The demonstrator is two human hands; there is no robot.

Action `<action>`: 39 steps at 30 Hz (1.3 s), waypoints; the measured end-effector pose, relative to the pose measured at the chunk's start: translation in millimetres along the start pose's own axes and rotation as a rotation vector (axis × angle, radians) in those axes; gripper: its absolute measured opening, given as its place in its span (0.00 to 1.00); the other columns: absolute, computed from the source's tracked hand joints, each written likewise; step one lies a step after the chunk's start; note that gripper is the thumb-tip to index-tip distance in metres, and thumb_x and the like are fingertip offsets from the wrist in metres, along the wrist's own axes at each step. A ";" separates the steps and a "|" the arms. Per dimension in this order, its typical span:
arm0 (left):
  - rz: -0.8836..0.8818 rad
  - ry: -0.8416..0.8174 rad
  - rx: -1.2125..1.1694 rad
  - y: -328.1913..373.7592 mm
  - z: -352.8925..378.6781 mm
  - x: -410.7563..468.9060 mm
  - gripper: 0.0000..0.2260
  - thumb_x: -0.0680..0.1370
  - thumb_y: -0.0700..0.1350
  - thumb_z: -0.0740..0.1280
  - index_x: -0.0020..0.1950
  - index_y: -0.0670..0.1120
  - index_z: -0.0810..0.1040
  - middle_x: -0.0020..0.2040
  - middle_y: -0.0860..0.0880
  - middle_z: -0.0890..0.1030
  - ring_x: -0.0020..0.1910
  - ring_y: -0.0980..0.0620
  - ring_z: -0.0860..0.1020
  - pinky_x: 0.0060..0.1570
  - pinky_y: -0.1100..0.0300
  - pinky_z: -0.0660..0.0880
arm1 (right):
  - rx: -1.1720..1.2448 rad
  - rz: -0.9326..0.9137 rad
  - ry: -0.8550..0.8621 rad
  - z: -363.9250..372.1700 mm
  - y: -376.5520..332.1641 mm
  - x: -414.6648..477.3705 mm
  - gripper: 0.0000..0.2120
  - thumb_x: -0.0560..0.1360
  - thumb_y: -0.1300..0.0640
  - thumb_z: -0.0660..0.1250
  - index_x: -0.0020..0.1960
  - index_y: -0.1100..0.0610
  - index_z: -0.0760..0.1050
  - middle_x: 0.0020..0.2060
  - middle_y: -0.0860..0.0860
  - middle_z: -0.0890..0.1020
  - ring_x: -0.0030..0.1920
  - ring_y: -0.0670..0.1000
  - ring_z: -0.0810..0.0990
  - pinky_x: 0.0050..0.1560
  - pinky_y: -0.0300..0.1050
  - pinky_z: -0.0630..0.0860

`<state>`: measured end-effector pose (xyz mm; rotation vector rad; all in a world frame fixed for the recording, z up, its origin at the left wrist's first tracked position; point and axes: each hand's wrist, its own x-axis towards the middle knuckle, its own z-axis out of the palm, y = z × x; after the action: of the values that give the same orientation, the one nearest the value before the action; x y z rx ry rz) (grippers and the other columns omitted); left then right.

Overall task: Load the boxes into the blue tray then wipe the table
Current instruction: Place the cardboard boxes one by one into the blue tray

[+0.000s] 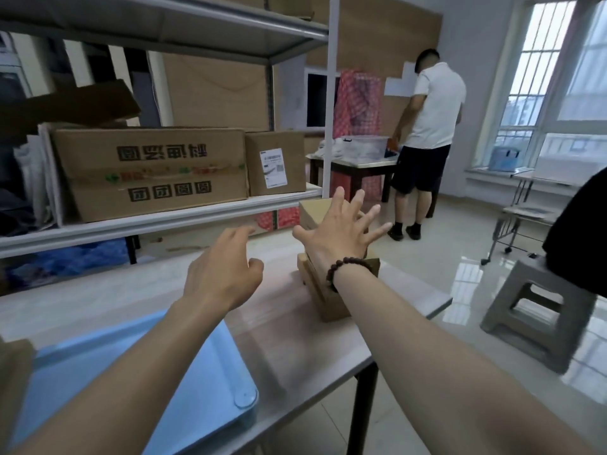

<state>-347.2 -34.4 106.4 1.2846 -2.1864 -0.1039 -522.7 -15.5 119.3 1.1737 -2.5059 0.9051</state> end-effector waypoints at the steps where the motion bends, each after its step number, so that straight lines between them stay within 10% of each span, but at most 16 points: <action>1: -0.004 -0.007 0.002 -1.8 0.5 -0.4 0.25 0.78 0.47 0.61 0.76 0.53 0.64 0.74 0.54 0.68 0.68 0.48 0.72 0.56 0.51 0.72 | 0.014 0.020 -0.014 3.7 2.8 2.6 0.53 0.68 0.32 0.68 0.81 0.52 0.43 0.81 0.58 0.43 0.78 0.71 0.43 0.69 0.77 0.37; 16: -0.068 -0.086 -0.091 -35.0 10.1 -2.4 0.25 0.79 0.48 0.61 0.76 0.51 0.63 0.73 0.50 0.69 0.65 0.47 0.73 0.61 0.48 0.73 | 0.160 -0.012 0.168 21.9 10.7 9.1 0.46 0.67 0.40 0.74 0.75 0.55 0.54 0.74 0.59 0.57 0.68 0.66 0.62 0.67 0.66 0.66; 23: -0.458 -0.140 -0.779 -38.5 -31.0 7.1 0.56 0.59 0.83 0.59 0.78 0.50 0.61 0.74 0.46 0.70 0.67 0.45 0.74 0.67 0.44 0.68 | 0.559 -0.452 0.258 21.0 -52.6 -53.1 0.43 0.64 0.44 0.77 0.72 0.54 0.60 0.70 0.56 0.61 0.68 0.62 0.61 0.68 0.60 0.67; 29: -0.546 -0.148 -1.229 -67.5 -74.2 -8.5 0.18 0.75 0.59 0.68 0.56 0.48 0.81 0.46 0.48 0.83 0.45 0.48 0.81 0.47 0.51 0.80 | 0.744 -0.680 0.241 35.8 -91.9 -109.4 0.44 0.65 0.44 0.74 0.73 0.57 0.58 0.71 0.56 0.61 0.72 0.59 0.63 0.71 0.51 0.66; 34: -0.448 -0.012 -1.274 -109.3 -97.4 -22.5 0.34 0.64 0.43 0.80 0.68 0.42 0.71 0.57 0.43 0.82 0.51 0.47 0.82 0.53 0.44 0.79 | 1.033 -0.463 -0.203 23.2 -107.5 -122.3 0.42 0.72 0.31 0.57 0.79 0.49 0.52 0.77 0.47 0.58 0.75 0.46 0.58 0.72 0.48 0.61; 39: -0.044 0.100 -0.725 -140.6 -107.4 -38.9 0.42 0.67 0.33 0.78 0.71 0.46 0.54 0.63 0.53 0.72 0.58 0.59 0.75 0.54 0.65 0.76 | 1.293 0.055 -0.865 -3.9 -132.8 -114.2 0.33 0.76 0.26 0.45 0.60 0.45 0.79 0.60 0.47 0.81 0.58 0.58 0.81 0.64 0.57 0.73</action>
<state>-168.2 -53.1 127.4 0.8878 -1.7724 -0.7554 -348.0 -7.9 129.6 2.1655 -2.3193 2.7102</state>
